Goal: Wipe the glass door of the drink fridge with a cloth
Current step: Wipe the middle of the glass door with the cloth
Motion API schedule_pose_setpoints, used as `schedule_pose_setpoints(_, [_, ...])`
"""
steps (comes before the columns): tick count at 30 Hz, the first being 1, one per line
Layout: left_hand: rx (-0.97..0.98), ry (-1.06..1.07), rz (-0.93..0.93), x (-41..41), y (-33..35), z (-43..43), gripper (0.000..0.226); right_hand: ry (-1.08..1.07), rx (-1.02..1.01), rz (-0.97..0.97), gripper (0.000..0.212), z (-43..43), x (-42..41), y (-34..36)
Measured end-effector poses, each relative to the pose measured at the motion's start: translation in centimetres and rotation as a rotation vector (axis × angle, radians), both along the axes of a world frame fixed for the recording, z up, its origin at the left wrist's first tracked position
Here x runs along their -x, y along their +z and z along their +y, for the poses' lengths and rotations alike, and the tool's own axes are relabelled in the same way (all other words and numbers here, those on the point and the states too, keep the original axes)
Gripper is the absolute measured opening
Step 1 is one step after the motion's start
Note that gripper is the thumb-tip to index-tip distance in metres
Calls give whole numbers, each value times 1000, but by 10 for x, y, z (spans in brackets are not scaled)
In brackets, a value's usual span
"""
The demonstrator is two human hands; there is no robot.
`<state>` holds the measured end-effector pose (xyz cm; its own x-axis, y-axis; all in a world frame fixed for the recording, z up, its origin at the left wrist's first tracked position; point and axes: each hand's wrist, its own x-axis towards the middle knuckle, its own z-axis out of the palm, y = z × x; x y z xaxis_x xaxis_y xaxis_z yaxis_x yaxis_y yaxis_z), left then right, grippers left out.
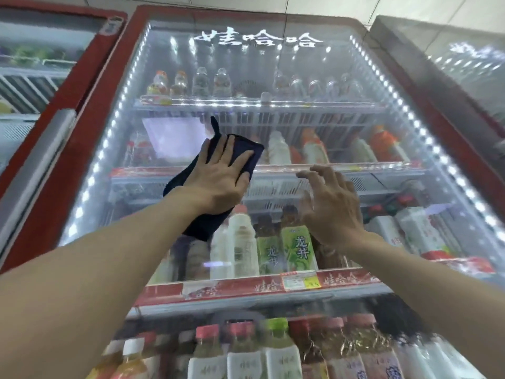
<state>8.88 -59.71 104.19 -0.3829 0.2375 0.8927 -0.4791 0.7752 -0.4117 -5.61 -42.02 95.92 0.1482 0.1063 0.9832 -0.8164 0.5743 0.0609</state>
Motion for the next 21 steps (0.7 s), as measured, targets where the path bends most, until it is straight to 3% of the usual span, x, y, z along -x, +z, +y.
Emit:
schedule_pose_setpoints(6, [-21, -5, 7, 15, 4, 19, 60, 46, -5, -10, 43, 3, 10, -4])
schedule_pose_setpoints(10, [72, -13, -55, 27, -49, 33, 64, 65, -6, -5, 44, 4, 8, -4])
schedule_pose_setpoints(14, [167, 13, -128, 36, -92, 40, 69, 261, 12, -42, 49, 14, 6, 3])
schedule_pose_setpoints(19, [97, 45, -61, 30, -41, 35, 68, -111, -198, 140, 49, 50, 30, -3])
schedule_pose_setpoints(21, [20, 49, 2, 34, -14, 42, 63, -121, -279, 133, 56, 54, 42, -16])
